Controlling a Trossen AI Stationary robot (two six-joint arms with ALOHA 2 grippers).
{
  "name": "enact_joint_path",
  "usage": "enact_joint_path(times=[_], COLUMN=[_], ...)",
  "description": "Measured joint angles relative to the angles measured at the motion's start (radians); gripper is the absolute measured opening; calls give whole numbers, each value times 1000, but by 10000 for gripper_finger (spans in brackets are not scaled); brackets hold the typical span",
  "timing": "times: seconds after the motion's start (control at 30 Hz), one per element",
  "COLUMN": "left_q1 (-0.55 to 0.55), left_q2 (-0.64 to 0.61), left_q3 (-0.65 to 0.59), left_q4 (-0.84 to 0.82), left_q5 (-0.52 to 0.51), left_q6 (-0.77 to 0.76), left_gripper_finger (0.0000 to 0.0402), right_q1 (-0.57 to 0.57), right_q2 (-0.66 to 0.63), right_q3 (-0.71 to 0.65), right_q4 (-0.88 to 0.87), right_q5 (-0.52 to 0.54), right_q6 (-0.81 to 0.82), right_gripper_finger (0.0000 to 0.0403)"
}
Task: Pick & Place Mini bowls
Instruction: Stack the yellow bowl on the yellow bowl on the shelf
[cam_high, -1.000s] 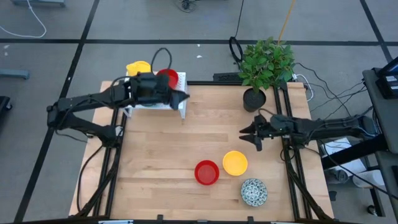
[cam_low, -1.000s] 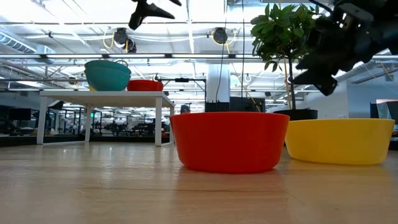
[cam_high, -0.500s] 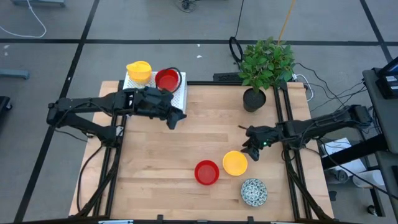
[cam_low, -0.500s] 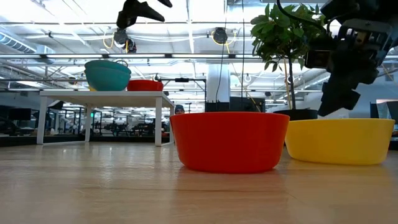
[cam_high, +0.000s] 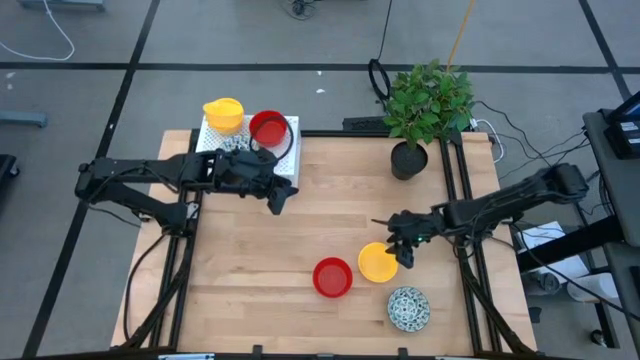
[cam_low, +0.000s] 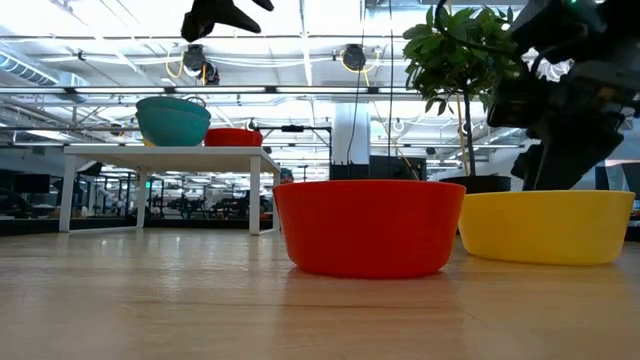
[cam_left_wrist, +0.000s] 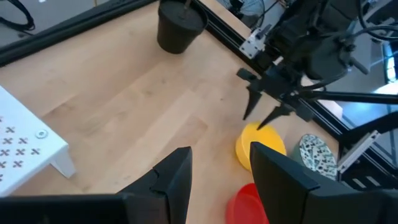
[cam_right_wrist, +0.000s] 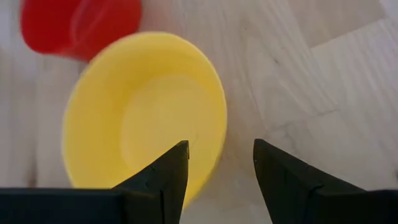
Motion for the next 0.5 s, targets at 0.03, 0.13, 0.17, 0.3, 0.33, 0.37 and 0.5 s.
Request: enact_joint_path(times=[0.03, 0.13, 0.17, 0.3, 0.33, 0.37, 0.5], left_q1=[-7, -28, -34, -61, -67, -72, -92], left_q2=[0, 0, 0, 0, 0, 0, 0], left_q3=[0, 0, 0, 0, 0, 0, 0], left_q4=[0, 0, 0, 0, 1, 1, 1], left_q5=[0, 0, -1, -1, -1, -1, -2], left_q6=[0, 0, -3, -26, -28, -31, -55], left_gripper_finger=[163, 163, 163, 163, 163, 163, 163], right_q1=[0, 0, 0, 0, 0, 0, 0], right_q2=[14, 54, 65, 98, 105, 111, 124], right_q3=[0, 0, 0, 0, 0, 0, 0], right_q4=[9, 52, 66, 127, 134, 137, 144], right_q5=[0, -4, -4, -6, -6, -7, -9], right_q6=[-19, -64, -79, -132, -132, -130, -105], right_gripper_finger=[167, 167, 166, 154, 145, 135, 75])
